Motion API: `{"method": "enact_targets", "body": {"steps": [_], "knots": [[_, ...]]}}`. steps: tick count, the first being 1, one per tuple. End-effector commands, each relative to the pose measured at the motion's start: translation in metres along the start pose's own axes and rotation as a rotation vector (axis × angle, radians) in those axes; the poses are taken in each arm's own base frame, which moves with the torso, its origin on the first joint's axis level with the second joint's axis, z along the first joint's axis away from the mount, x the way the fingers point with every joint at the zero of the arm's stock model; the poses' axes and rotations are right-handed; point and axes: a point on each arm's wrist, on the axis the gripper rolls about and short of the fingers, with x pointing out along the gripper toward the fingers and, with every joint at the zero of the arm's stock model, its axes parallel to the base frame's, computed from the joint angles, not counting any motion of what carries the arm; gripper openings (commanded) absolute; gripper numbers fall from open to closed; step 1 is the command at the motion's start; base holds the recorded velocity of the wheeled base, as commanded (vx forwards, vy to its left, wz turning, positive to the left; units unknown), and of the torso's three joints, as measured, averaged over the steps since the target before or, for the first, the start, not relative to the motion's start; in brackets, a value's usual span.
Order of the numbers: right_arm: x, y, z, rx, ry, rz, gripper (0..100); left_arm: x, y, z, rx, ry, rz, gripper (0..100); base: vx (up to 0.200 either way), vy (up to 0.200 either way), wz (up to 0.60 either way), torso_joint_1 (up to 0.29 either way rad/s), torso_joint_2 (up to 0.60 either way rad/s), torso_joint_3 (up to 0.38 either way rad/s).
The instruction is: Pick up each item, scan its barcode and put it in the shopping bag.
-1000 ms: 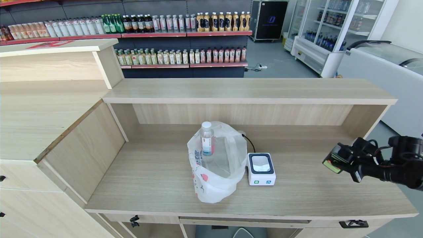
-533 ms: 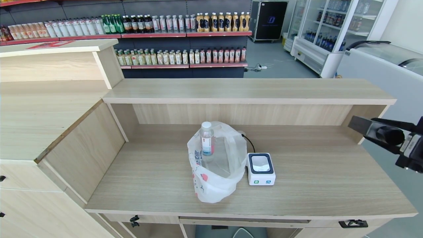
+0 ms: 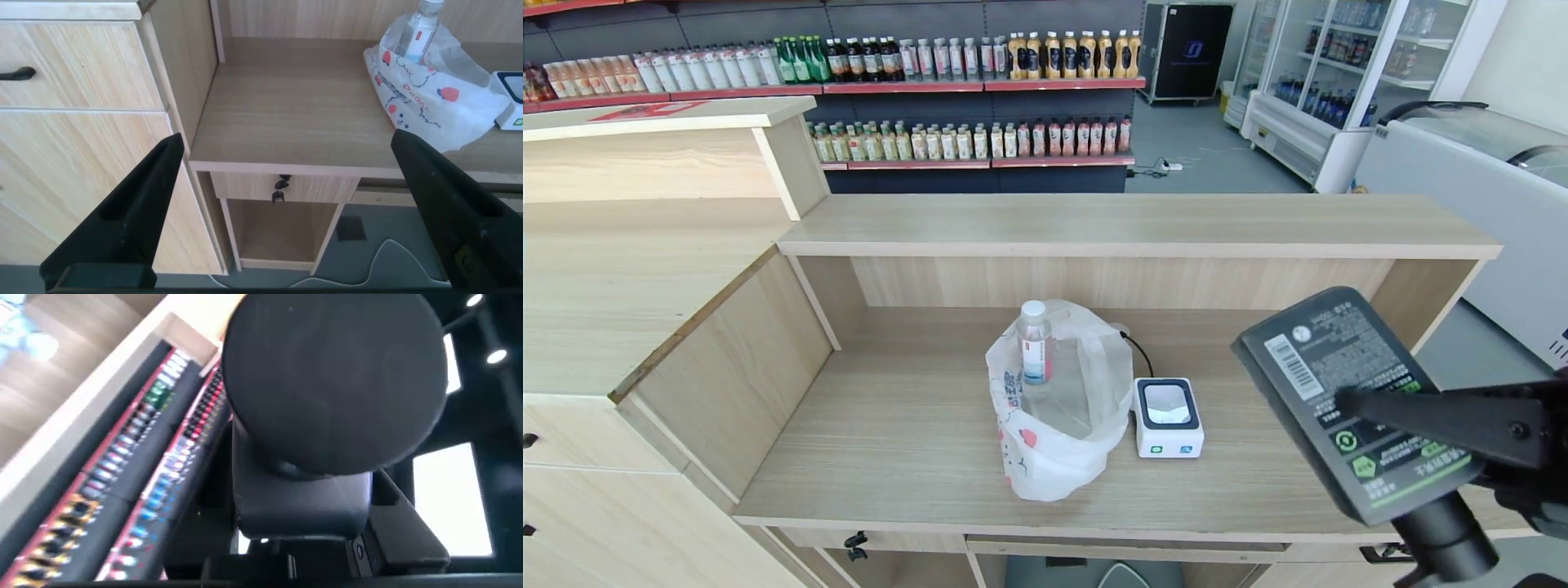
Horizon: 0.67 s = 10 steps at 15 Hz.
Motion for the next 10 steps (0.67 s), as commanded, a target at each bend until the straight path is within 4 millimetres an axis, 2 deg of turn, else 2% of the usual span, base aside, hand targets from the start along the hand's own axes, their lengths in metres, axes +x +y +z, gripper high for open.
{"method": "enact_targets", "body": {"steps": [1, 4, 10], "knots": [[0.003, -0.032, 0.014, -0.140, -0.022, -0.110, 0, 0.000, 0.000, 0.000, 0.000, -0.001, 0.001, 100, 0.000, 0.000, 0.00, 0.000, 0.00, 0.000], [0.003, -0.044, 0.023, -0.237, 0.001, -0.120, 0, 0.000, 0.000, 0.000, 0.000, -0.001, 0.001, 100, 0.000, 0.000, 0.00, 0.000, 0.00, 0.000], [0.023, -0.061, 0.028, -0.448, -0.012, -0.264, 0, 0.000, 0.000, 0.000, 0.000, -0.001, 0.001, 100, 0.000, 0.000, 0.00, 0.000, 0.00, 0.000]]}}
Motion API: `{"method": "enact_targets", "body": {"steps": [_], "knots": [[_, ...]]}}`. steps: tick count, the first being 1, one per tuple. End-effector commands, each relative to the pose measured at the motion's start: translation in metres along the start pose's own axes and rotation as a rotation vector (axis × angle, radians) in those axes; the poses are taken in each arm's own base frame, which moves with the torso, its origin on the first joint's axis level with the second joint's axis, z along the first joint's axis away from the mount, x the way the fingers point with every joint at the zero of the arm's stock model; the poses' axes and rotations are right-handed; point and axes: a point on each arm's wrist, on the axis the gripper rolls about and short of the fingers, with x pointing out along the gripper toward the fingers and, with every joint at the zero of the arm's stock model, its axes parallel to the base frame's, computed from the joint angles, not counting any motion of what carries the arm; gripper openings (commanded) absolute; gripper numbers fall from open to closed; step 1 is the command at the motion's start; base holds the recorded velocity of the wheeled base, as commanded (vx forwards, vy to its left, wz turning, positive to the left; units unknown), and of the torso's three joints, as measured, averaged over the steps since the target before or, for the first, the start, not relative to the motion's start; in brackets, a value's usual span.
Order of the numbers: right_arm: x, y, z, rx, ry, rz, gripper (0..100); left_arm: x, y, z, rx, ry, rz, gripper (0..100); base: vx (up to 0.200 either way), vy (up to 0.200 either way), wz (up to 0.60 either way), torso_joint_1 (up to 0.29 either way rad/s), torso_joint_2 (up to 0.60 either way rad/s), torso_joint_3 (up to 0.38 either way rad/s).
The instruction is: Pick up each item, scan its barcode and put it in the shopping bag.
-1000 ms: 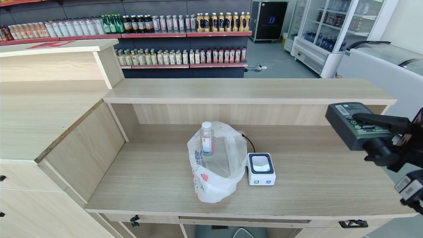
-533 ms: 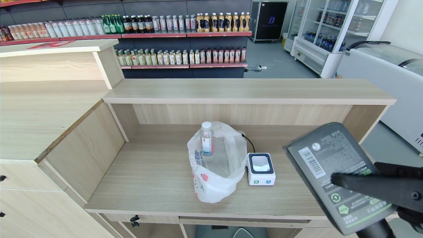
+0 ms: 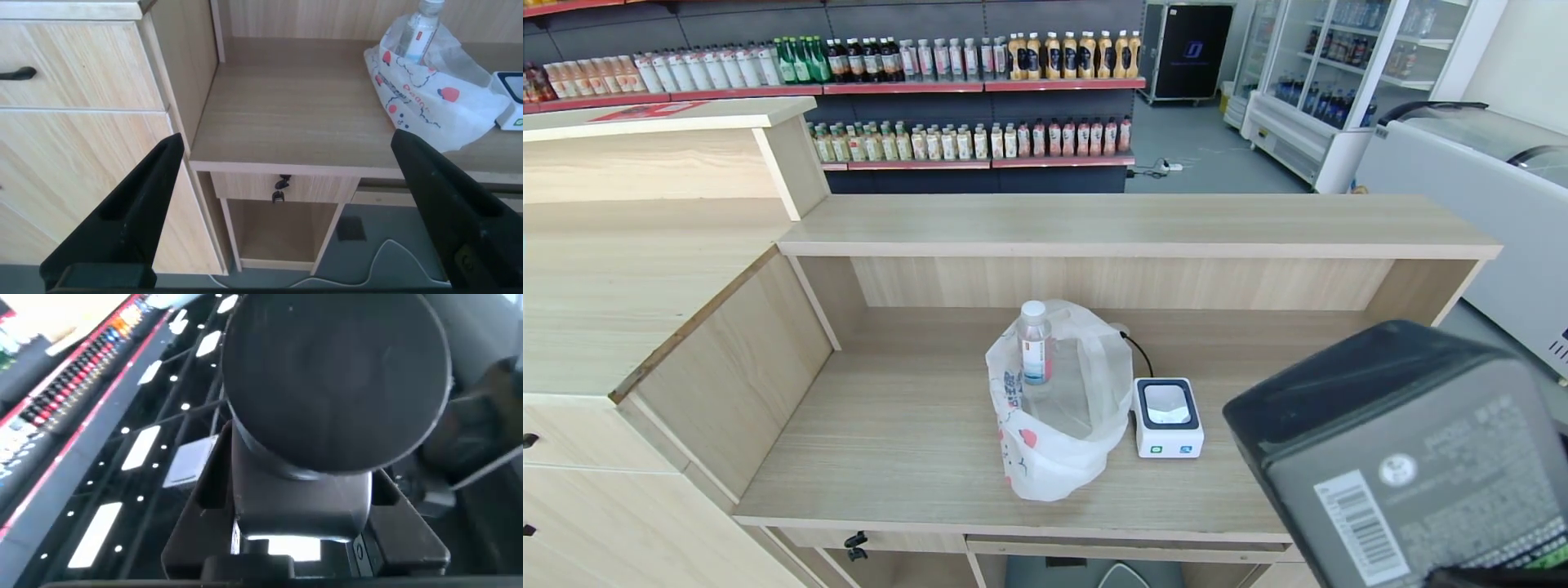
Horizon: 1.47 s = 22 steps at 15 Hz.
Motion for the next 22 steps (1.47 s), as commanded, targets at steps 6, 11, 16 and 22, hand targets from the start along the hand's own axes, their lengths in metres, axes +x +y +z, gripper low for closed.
{"method": "enact_targets", "body": {"steps": [6, 11, 16, 22], "knots": [[0.014, 0.015, 0.001, -0.043, 0.002, 0.032, 0, 0.000, 0.000, 0.000, 0.000, -0.001, 0.000, 100, 0.000, 0.000, 0.00, 0.000, 0.00, 0.000], [0.011, 0.016, -0.003, 0.025, 0.055, 0.104, 0, 0.000, 0.000, 0.000, 0.000, -0.001, 0.000, 100, 0.000, 0.000, 0.00, 0.000, 0.00, 0.000], [0.010, 0.016, -0.003, 0.049, 0.056, 0.103, 0, 0.000, 0.000, 0.000, 0.000, -0.001, 0.000, 100, 0.000, 0.000, 0.00, 0.000, 0.00, 0.000], [0.012, 0.015, -0.002, 0.099, 0.052, 0.096, 0, 0.000, 0.000, 0.000, 0.000, -0.001, 0.000, 100, 0.000, 0.000, 0.00, 0.000, 0.00, 0.000]]}}
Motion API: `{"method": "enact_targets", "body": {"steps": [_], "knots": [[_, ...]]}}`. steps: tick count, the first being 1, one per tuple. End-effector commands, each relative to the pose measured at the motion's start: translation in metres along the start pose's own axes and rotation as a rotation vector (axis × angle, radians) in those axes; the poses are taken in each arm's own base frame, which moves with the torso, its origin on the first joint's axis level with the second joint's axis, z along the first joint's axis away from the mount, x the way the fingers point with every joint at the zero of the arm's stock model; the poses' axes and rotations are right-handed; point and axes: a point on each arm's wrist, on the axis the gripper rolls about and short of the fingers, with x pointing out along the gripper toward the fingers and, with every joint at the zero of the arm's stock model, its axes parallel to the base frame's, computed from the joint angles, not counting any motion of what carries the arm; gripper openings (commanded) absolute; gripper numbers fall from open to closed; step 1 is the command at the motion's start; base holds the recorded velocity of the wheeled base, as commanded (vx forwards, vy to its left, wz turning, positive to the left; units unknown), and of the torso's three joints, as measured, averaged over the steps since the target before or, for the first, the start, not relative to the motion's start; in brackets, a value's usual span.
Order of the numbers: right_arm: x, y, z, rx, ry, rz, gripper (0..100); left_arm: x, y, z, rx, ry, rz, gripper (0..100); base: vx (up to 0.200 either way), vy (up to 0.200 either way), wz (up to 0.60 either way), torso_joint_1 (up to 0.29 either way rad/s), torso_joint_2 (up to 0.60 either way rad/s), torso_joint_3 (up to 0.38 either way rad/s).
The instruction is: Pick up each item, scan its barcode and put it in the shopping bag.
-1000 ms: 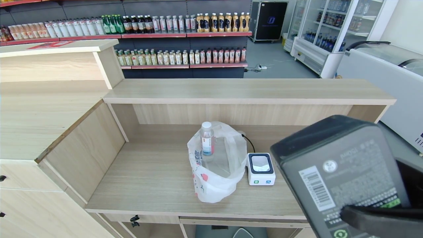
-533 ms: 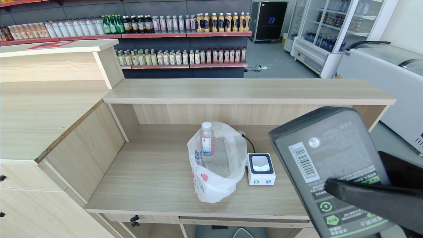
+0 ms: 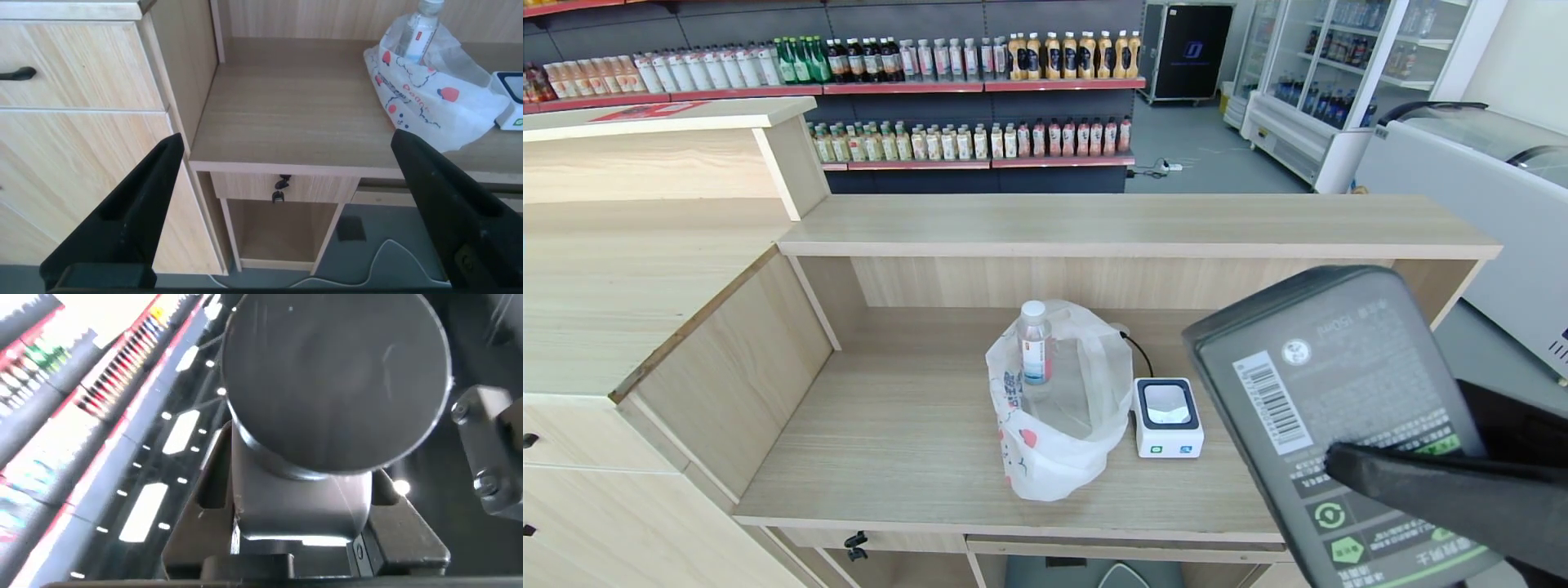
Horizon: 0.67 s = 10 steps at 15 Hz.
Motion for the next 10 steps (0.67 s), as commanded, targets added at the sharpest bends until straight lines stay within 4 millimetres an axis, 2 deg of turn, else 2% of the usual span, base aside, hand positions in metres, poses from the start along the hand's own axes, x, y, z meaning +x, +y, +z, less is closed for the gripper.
{"method": "enact_targets", "body": {"steps": [1, 2, 3, 4, 6, 7, 8, 9, 10], "knots": [[0.000, -0.002, -0.007, 0.110, 0.025, -0.003, 0, 0.000, 0.000, 0.000, 0.000, -0.001, 0.000, 100, 0.000, 0.000, 0.00, 0.000, 0.00, 0.000], [-0.004, -0.003, -0.019, 0.256, 0.097, 0.028, 0, 0.000, 0.000, 0.000, 0.000, -0.001, 0.000, 100, 0.000, 0.000, 0.00, 0.000, 0.00, 0.000], [-0.021, 0.001, -0.029, 0.452, 0.252, 0.159, 0, 0.000, 0.000, 0.000, 0.000, -0.001, 0.000, 100, 0.000, 0.000, 0.00, 0.000, 0.00, 0.000], [-0.038, 0.005, -0.030, 0.707, 0.410, 0.269, 0, 0.000, 0.000, 0.000, 0.000, -0.001, 0.000, 100, 0.000, 0.000, 0.00, 0.000, 0.00, 0.000], [-0.060, 0.020, -0.026, 1.335, 0.732, 0.466, 0, 0.000, 0.000, 0.000, 0.000, -0.001, 0.000, 100, 0.000, 0.000, 0.00, 0.000, 0.00, 0.000], [-0.067, 0.024, -0.036, 1.529, 0.892, 0.501, 0, 0.000, 0.000, 0.000, 0.000, -0.001, 0.000, 100, 0.000, 0.000, 0.00, 0.000, 0.00, 0.000], [-0.069, 0.026, -0.038, 1.590, 0.940, 0.516, 0, 0.000, 0.000, 0.000, 0.000, -0.001, 0.000, 100, 0.000, 0.000, 0.00, 0.000, 0.00, 0.000], [-0.074, 0.035, -0.059, 1.736, 1.108, 0.617, 0, 0.000, 0.000, 0.000, 0.000, -0.001, 0.000, 100, 0.000, 0.000, 0.00, 0.000, 0.00, 0.000], [-0.080, 0.045, -0.069, 1.818, 1.217, 0.672, 0, 0.000, 0.000, 0.000, 0.000, -0.001, 0.000, 100, 0.000, 0.000, 0.00, 0.000, 0.00, 0.000]]}}
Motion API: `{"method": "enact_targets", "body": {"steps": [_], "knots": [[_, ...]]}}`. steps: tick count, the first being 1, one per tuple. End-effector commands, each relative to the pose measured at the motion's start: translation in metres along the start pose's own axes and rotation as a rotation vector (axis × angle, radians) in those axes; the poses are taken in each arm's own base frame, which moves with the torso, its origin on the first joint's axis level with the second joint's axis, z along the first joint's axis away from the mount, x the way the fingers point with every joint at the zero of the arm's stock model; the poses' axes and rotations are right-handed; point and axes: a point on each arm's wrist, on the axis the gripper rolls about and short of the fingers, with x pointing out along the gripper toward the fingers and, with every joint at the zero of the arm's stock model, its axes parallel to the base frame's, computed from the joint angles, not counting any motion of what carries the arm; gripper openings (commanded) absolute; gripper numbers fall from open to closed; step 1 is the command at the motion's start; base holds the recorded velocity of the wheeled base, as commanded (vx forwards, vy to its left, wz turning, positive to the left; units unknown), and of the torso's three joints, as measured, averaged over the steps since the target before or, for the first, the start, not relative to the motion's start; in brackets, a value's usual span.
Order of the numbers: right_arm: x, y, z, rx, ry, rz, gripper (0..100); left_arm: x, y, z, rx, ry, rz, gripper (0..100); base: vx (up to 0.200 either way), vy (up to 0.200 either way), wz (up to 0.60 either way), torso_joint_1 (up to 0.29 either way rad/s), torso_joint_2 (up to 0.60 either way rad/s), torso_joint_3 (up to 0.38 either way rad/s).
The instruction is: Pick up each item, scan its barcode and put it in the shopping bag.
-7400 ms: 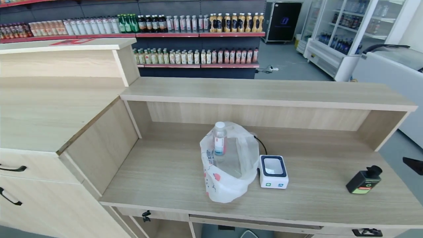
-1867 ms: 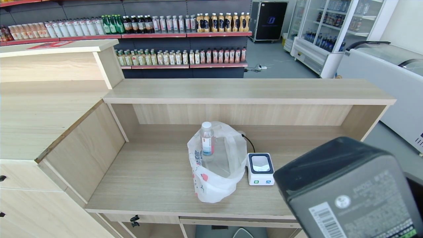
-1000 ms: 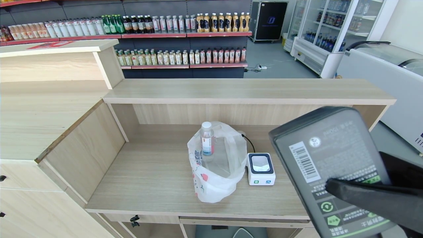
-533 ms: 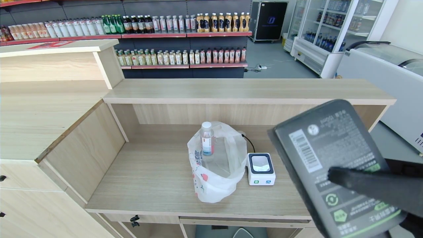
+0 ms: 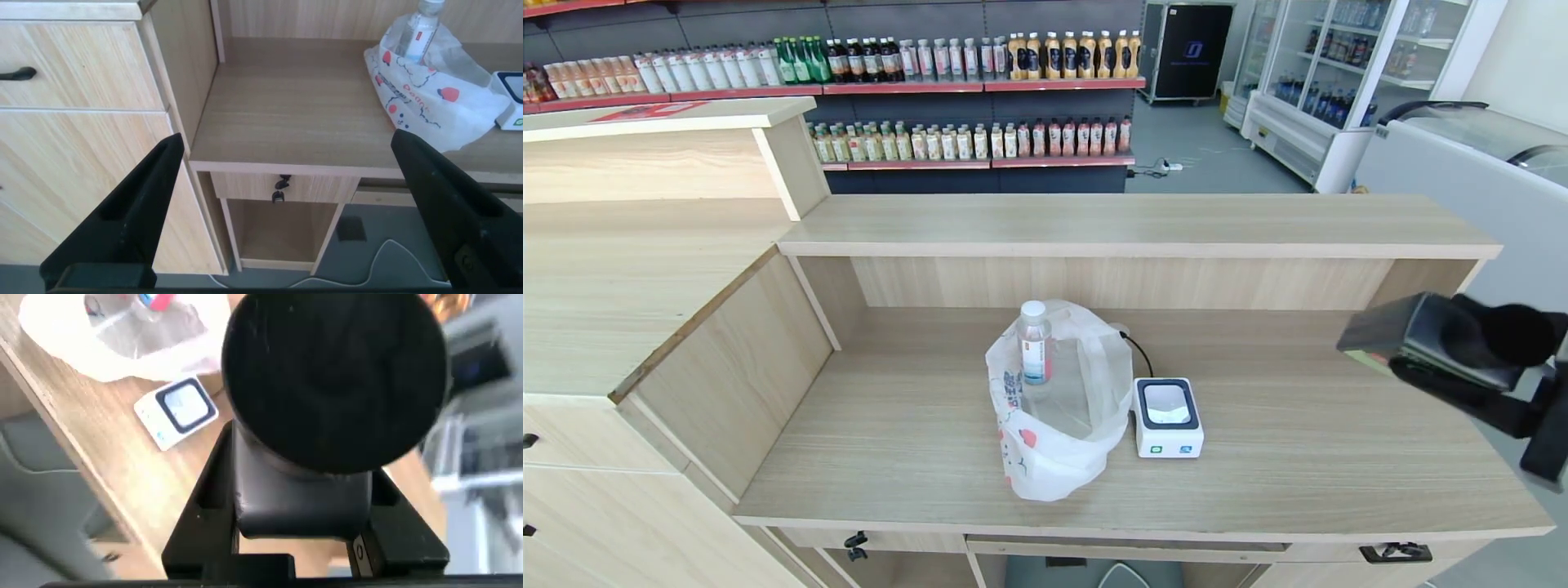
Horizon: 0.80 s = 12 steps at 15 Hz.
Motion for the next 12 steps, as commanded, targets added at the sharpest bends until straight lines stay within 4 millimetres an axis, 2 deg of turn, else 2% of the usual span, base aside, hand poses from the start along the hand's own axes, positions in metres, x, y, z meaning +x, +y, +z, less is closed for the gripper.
{"method": "enact_targets", "body": {"steps": [1, 4, 5, 8, 11, 12], "knots": [[0.007, -0.041, -0.018, 0.347, 0.232, -0.050, 0, 0.000, 0.000, 0.000, 0.000, -0.001, 0.001, 100, 0.000, 0.000, 0.00, 0.000, 0.00, 0.000], [0.024, -0.040, -0.051, 0.547, 0.327, -0.015, 0, 0.000, 0.000, 0.000, 0.000, -0.001, 0.001, 100, 0.000, 0.000, 0.00, 0.000, 0.00, 0.000], [0.028, -0.036, -0.058, 0.634, 0.330, 0.020, 0, 0.000, 0.000, 0.000, 0.000, -0.001, 0.001, 100, 0.000, 0.000, 0.60, 0.002, 0.00, 0.002], [0.035, -0.034, -0.062, 0.784, 0.330, 0.037, 0, 0.000, 0.000, 0.000, 0.000, -0.001, 0.001, 100, 0.000, 0.000, 0.60, -0.004, 0.00, 0.002], [0.058, -0.040, -0.061, 1.043, 0.335, 0.043, 0, 0.000, 0.000, 0.000, 0.000, -0.001, 0.001, 100, 0.000, 0.000, 0.60, 0.007, 0.01, 0.004], [0.067, -0.039, -0.064, 1.152, 0.304, 0.101, 0, 0.000, 0.000, 0.000, 0.000, -0.001, 0.001, 100, 0.000, 0.000, 0.00, 0.000, 0.00, 0.000]]}}
